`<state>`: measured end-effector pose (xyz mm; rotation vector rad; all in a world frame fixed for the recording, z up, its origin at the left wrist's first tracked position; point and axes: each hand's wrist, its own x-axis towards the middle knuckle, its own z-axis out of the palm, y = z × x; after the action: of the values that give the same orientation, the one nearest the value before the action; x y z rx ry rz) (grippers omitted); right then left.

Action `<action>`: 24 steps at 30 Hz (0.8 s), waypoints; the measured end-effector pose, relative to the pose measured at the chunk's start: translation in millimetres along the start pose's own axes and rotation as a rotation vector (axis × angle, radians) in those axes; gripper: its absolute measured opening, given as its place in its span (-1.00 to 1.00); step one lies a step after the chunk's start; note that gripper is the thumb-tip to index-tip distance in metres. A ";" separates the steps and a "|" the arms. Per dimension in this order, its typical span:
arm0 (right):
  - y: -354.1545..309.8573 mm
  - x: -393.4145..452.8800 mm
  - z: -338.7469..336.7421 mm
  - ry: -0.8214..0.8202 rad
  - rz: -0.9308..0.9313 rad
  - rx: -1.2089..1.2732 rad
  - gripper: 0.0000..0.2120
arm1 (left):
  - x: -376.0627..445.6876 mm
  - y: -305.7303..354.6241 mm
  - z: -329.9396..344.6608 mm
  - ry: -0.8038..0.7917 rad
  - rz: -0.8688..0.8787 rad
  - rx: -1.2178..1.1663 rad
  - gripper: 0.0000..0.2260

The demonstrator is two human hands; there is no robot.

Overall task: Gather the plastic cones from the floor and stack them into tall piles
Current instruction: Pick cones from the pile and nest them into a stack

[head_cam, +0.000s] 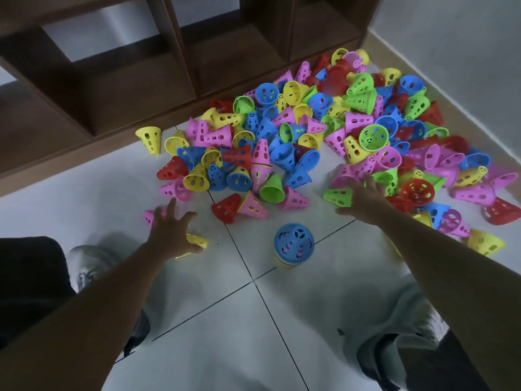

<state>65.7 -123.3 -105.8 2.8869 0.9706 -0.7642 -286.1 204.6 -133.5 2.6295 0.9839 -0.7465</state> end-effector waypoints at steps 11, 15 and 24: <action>12.2 38.5 13.9 -0.062 -0.061 -0.026 0.12 | 15.1 -17.8 15.9 -0.004 0.018 0.072 -0.40; 13.3 46.6 28.4 -0.069 -0.082 -0.034 0.17 | 15.9 -21.7 15.8 0.032 0.006 -0.040 -0.43; 1.5 42.7 26.4 -0.059 -0.042 -0.021 0.03 | 7.6 25.1 -13.8 0.164 -0.035 -0.505 -0.69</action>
<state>84.2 -104.2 -148.4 2.8174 1.0297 -0.8311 -259.3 195.3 -125.0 2.2567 1.0930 -0.2416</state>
